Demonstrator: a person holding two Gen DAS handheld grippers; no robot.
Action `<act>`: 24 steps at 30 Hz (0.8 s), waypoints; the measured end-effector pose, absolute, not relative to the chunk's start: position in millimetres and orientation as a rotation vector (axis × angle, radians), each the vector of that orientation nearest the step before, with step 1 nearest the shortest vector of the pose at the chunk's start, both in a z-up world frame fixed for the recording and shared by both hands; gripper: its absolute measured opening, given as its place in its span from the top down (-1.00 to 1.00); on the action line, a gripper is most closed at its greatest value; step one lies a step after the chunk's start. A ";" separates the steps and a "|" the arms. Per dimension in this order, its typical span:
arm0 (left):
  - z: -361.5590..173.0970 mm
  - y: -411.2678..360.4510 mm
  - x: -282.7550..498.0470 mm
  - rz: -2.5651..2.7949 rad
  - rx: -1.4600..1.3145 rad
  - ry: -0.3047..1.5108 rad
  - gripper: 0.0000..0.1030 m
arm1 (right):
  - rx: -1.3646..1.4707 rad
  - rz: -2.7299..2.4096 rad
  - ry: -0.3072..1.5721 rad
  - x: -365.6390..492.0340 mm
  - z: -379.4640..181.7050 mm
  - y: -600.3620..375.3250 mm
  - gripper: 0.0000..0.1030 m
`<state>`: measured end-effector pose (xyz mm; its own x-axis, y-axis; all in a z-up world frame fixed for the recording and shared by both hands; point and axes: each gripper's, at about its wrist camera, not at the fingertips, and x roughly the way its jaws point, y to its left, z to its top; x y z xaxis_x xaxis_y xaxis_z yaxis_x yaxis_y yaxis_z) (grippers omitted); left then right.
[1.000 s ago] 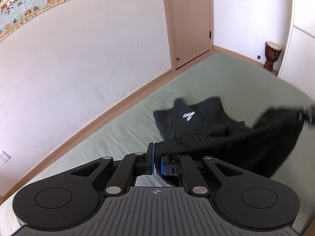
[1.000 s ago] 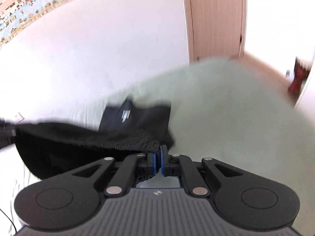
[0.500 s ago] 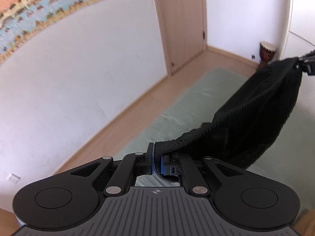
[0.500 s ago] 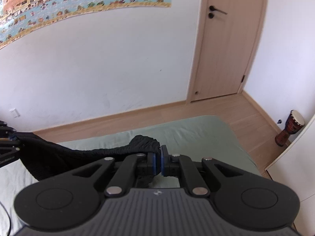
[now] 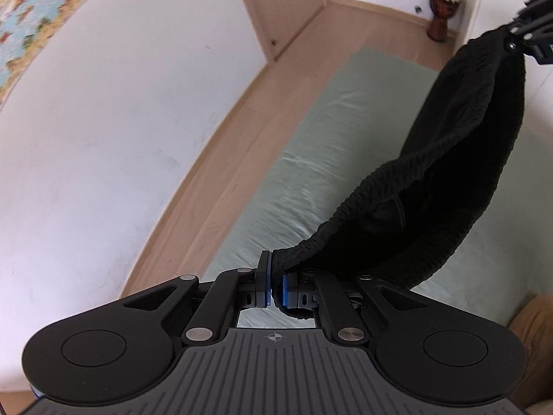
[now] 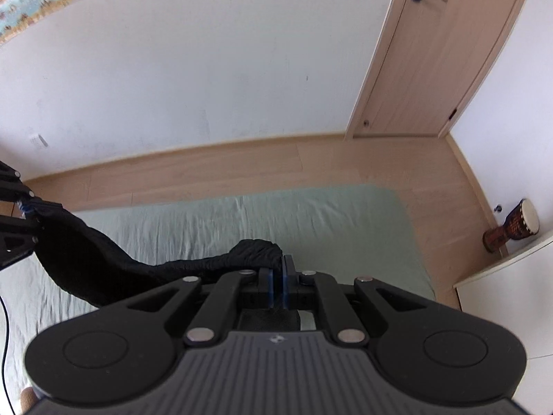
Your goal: Fold clothes
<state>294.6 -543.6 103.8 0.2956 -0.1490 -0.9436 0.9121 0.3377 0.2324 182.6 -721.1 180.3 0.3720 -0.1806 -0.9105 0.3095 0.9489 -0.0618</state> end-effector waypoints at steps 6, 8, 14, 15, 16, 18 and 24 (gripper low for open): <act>90.5 -570.8 337.1 -0.898 0.985 1.056 0.90 | 0.121 -0.350 1.166 220.3 157.7 -747.7 0.91; 100.4 -575.0 349.8 -0.879 0.962 1.037 0.90 | 0.113 -0.366 1.117 227.9 165.8 -752.3 0.91; 180.3 -575.2 369.5 -0.809 0.916 0.874 0.90 | 0.041 -0.421 0.887 242.7 238.9 -749.2 0.91; 196.5 -572.3 368.4 -0.796 0.907 0.835 0.90 | 0.037 -0.420 0.869 240.0 247.3 -747.4 0.91; 205.1 -569.3 366.5 -0.784 0.912 0.815 0.90 | 0.036 -0.417 0.858 236.7 255.0 -745.9 0.91; 216.3 -562.5 361.1 -0.761 0.922 0.789 0.90 | 0.038 -0.408 0.849 230.2 265.3 -744.0 0.91; 154.6 -550.2 331.9 -0.779 0.984 0.862 0.90 | 0.023 -0.382 0.966 210.0 209.6 -723.7 0.91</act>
